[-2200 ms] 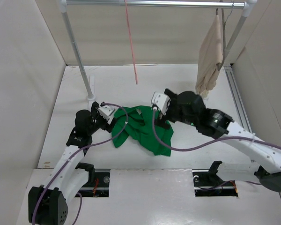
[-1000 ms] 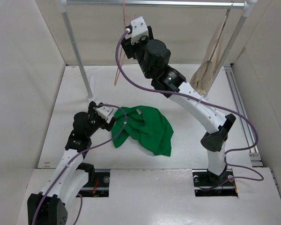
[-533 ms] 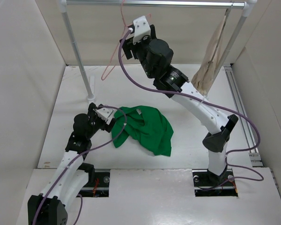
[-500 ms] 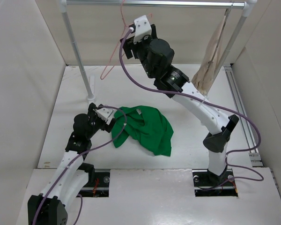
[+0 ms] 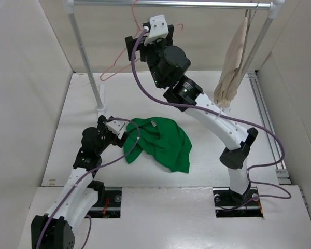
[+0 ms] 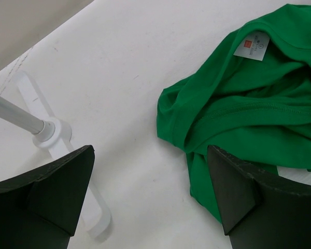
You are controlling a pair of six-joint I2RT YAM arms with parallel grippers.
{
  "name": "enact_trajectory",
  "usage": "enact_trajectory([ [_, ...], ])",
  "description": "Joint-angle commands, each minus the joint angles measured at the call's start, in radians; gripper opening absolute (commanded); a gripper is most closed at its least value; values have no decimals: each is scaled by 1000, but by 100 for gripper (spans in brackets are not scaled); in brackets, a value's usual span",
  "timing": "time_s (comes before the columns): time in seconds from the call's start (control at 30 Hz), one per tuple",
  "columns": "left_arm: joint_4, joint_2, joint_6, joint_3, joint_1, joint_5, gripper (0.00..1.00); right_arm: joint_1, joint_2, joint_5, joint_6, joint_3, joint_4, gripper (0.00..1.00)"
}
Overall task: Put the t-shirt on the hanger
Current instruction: Grab a hanger with the right arm
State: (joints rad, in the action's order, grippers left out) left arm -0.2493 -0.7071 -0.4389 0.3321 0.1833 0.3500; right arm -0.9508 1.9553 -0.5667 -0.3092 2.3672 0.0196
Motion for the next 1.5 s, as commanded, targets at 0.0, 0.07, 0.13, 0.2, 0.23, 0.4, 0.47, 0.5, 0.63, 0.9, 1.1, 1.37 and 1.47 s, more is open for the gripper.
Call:
enact_trajectory([
  [0.0, -51, 23, 28, -11, 5, 9, 87, -8, 60, -73, 53, 32, -122, 100],
  [0.07, -62, 23, 28, -21, 5, 9, 87, -8, 89, -87, 53, 61, -132, 100],
  [0.13, -62, 23, 28, -21, 5, 9, 87, -8, 132, -108, 62, 89, -132, 100],
  [0.2, -62, 32, 28, -21, 5, 9, 89, -8, 142, -127, 73, 102, -132, 100],
  [0.23, -71, 32, 28, -21, 5, 9, 89, -8, 154, -143, 73, 102, -132, 100],
  [0.4, -71, 41, 28, -30, 5, 9, 89, -8, 175, -170, 73, 102, -132, 100],
  [0.47, -71, 41, 28, -30, 5, 9, 89, -8, 175, -170, 73, 93, -132, 98],
  [0.5, -71, 41, 28, -30, 5, 9, 89, -8, 175, -179, 73, 83, -132, 97],
  [0.63, -71, 41, 28, -30, 5, 9, 89, 1, 99, -199, 84, -31, -132, 90],
  [0.9, -81, 32, 37, -30, 5, 9, 89, 61, -16, -162, 156, -212, -132, 87],
  [1.1, -90, 32, 37, -30, 5, 9, 89, 70, -45, -153, 156, -235, -132, 86],
  [1.37, -99, 32, 46, -39, 5, 9, 90, 80, -147, -153, 156, -374, -132, 76],
  [1.47, -99, 32, 46, -39, 5, 9, 90, 80, -174, -144, 156, -417, -132, 65],
])
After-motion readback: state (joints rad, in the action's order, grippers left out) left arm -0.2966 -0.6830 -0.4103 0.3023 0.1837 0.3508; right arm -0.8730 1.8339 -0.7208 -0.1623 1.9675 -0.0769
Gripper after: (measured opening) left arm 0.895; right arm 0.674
